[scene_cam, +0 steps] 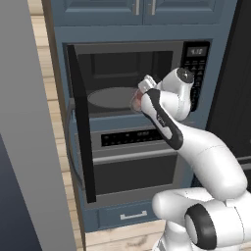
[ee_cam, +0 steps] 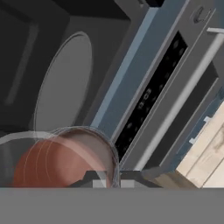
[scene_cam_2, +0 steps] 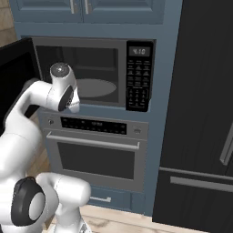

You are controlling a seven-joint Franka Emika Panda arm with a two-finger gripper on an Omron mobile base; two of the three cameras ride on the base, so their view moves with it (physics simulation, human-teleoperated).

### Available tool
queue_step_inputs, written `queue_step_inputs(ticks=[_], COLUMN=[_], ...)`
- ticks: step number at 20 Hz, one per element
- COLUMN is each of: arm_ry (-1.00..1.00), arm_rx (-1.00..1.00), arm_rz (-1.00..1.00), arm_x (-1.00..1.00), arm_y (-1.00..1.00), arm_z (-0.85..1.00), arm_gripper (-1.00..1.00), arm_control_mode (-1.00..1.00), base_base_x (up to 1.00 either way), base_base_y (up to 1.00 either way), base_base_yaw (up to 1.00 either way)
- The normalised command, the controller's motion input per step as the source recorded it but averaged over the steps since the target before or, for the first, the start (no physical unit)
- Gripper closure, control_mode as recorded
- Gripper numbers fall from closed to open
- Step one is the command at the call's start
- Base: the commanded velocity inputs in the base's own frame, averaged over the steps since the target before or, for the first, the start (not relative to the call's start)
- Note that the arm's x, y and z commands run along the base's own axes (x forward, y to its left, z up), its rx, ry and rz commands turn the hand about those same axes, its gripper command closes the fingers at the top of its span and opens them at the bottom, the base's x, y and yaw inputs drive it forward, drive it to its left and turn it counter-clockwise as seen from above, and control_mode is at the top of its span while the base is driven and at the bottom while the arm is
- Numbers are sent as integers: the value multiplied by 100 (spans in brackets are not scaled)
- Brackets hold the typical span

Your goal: Place the microwavable item in the microwave. Then, close the microwave door and press the start button.

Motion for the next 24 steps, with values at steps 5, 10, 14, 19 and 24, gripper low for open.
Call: queue_step_inputs(ticks=[5,10,14,19,24], arm_ry=[19,10,0,-1,0], arm_rx=[0,0,0,0,0], arm_rz=[6,4,1,0,0], arm_x=[0,15,36,38,42], arm_y=[0,0,0,0,0], arm_z=[-35,-1,7,2,0], arm_gripper=[100,100,100,100,100], arm_control_mode=[-100,-100,-100,-100,-100], base_base_x=[0,0,0,0,0], base_base_y=[0,0,0,0,0], base_base_yaw=[0,0,0,0,0])
